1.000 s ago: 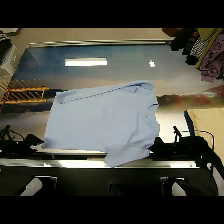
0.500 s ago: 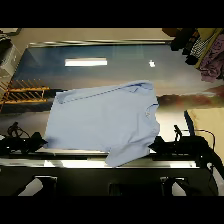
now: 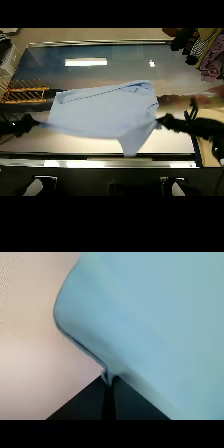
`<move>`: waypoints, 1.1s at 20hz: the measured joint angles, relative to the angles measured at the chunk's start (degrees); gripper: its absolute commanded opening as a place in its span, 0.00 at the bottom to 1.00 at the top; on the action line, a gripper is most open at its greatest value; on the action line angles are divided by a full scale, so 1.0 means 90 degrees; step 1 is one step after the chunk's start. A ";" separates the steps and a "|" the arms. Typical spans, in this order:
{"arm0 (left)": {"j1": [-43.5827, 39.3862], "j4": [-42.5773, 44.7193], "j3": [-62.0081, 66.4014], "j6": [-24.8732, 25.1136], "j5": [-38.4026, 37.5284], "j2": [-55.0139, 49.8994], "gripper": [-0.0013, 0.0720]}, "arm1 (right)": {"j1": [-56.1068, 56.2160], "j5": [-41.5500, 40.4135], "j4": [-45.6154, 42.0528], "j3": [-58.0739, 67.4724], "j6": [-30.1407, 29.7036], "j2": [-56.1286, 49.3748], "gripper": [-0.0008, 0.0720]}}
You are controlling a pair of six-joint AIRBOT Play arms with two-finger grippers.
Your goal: Fold the clothes and pants, and hang the long-sleeved shirts on hangers.
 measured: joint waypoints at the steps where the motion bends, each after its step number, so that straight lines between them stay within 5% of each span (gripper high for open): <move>1: -0.0053 -0.0160 0.0529 -0.0002 0.0010 0.0138 0.04 | 0.0000 0.0100 0.0092 0.0629 0.0053 0.0063 0.05; 6: -0.0182 -0.0471 0.3735 -0.0250 0.0075 0.0806 0.04 | 0.0000 -0.0279 0.0262 0.4415 0.0627 0.0214 0.05; 12: -0.0209 0.0556 0.6292 -0.1462 0.0083 0.1860 0.04 | 0.0000 -0.0986 -0.0333 0.8121 0.1894 0.0852 0.05; 17: -0.0211 0.1406 0.6628 -0.2062 -0.0199 0.2149 0.04 | -0.0012 -0.0831 -0.1627 0.8986 0.3060 0.1260 0.05; 22: -0.0316 0.1127 0.6008 -0.1761 -0.0529 0.1496 0.04 | -0.0010 -0.1265 -0.2110 0.8837 0.3801 0.0432 0.05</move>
